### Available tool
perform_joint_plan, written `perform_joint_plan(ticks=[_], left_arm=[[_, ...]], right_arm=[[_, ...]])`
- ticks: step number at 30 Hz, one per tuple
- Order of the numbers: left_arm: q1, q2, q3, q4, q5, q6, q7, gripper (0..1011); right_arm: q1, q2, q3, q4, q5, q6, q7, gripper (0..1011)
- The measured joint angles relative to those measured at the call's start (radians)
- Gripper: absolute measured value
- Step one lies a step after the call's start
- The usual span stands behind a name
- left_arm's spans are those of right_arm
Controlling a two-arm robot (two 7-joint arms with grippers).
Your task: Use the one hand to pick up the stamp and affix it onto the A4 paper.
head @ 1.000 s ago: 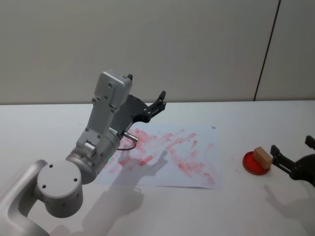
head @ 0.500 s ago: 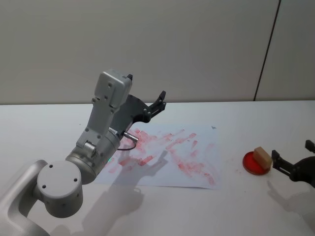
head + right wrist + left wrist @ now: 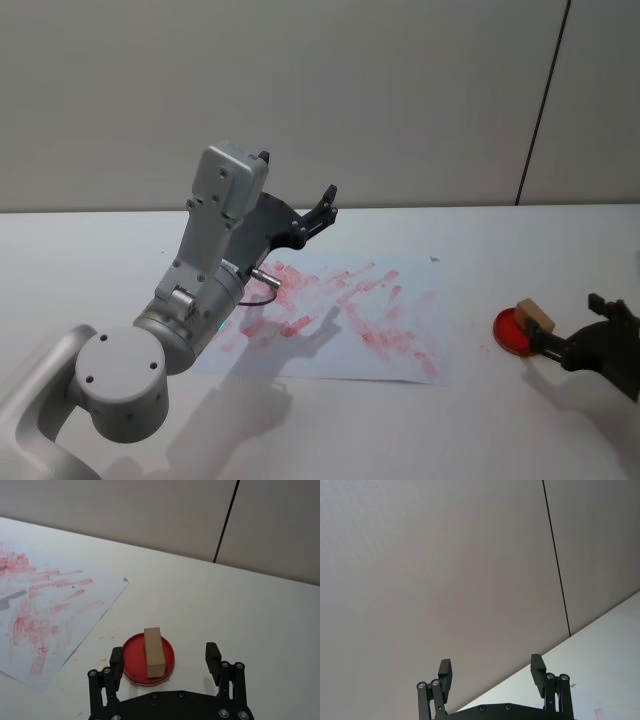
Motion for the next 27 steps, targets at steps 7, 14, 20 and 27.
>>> perform_joint_plan(ticks=[7, 14, 20, 27], left_arm=[[0.0, 0.0, 0.0, 0.0, 0.0, 0.0, 0.0, 1001], [0.0, 0.0, 0.0, 0.0, 0.0, 0.0, 0.0, 1001], [0.0, 0.0, 0.0, 0.0, 0.0, 0.0, 0.0, 1001], [0.0, 0.0, 0.0, 0.0, 0.0, 0.0, 0.0, 1001]], right_arm=[[0.056, -0.034, -0.02, 0.074, -0.041, 0.023, 0.03, 1001], [0.089, -0.056, -0.033, 0.118, -0.066, 0.032, 0.046, 950], [0.111, -0.07, -0.041, 0.147, -0.082, 0.037, 0.057, 795], [0.123, -0.078, -0.046, 0.164, -0.092, 0.041, 0.063, 589]])
